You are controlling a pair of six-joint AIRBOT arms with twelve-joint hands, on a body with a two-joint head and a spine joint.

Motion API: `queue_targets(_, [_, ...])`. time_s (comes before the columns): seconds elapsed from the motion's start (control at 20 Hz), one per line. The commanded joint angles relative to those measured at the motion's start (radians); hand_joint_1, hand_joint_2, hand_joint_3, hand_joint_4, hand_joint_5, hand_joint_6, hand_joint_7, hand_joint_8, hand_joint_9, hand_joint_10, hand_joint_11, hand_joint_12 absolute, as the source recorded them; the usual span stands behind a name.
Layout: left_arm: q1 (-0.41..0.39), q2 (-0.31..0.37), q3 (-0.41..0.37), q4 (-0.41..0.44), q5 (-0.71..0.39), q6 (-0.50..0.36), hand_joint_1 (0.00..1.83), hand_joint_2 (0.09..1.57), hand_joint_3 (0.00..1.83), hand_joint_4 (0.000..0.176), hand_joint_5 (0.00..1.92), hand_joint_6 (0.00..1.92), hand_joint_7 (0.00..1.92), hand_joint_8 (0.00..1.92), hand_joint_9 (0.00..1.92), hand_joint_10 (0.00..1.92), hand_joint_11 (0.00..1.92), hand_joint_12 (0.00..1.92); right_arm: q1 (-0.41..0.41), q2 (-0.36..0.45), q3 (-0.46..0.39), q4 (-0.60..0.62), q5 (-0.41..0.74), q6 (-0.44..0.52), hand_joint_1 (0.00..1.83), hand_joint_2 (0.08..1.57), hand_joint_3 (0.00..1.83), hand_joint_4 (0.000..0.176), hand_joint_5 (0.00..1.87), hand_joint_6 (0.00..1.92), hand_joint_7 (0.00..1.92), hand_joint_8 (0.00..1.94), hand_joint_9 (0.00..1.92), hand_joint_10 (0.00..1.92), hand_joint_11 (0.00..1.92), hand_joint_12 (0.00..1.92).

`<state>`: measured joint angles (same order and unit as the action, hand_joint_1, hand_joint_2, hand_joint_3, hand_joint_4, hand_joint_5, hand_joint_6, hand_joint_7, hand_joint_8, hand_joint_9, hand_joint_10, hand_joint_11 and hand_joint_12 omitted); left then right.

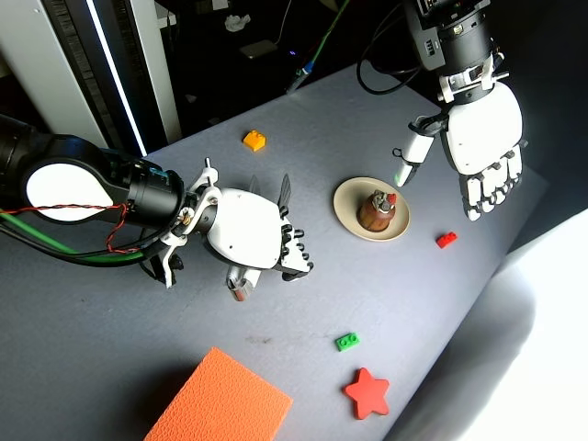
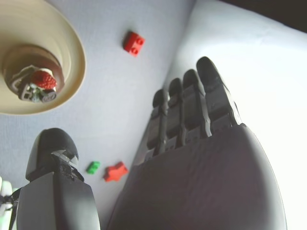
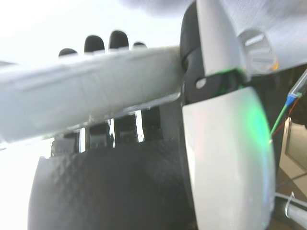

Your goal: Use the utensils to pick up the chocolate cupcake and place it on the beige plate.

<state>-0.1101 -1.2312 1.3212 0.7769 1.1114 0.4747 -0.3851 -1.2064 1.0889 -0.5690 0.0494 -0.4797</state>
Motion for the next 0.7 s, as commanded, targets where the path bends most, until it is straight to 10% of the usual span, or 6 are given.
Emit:
queue_targets(0.0, [-0.011,0.008,0.004,0.074,-0.011,0.006,0.42,1.01,0.0,0.0,0.17,0.0,0.13,0.0,0.14,0.0,0.0,0.43,0.009,0.008,-0.002,0.006,0.101,-0.011,0.82,1.16,0.0,0.0,0.62,0.0,0.58,0.19,0.37,0.8,0.12,1.45])
queue_targets(0.2, [-0.011,0.008,0.004,0.074,-0.011,0.006,0.45,1.01,0.0,0.0,0.18,0.0,0.14,0.0,0.13,0.0,0.0,0.42,0.0,0.014,-0.003,0.006,0.101,-0.043,0.55,1.16,0.0,0.0,0.36,0.0,0.45,0.01,0.33,0.42,0.0,1.26])
queue_targets(0.35, [-0.011,0.008,0.004,0.074,-0.011,0.006,0.46,1.0,0.0,0.0,0.17,0.0,0.12,0.0,0.13,0.0,0.0,0.45,-0.008,0.025,-0.016,0.006,0.101,-0.072,0.5,1.06,0.0,0.0,0.19,0.0,0.17,0.0,0.2,0.03,0.0,0.72])
queue_targets(0.65, [-0.011,0.01,0.003,0.074,-0.011,0.004,0.47,1.01,0.0,0.0,0.17,0.0,0.13,0.0,0.12,0.0,0.0,0.44,-0.021,0.067,-0.066,0.006,0.101,-0.156,0.3,0.95,0.0,0.006,0.0,0.0,0.0,0.0,0.0,0.0,0.0,0.09])
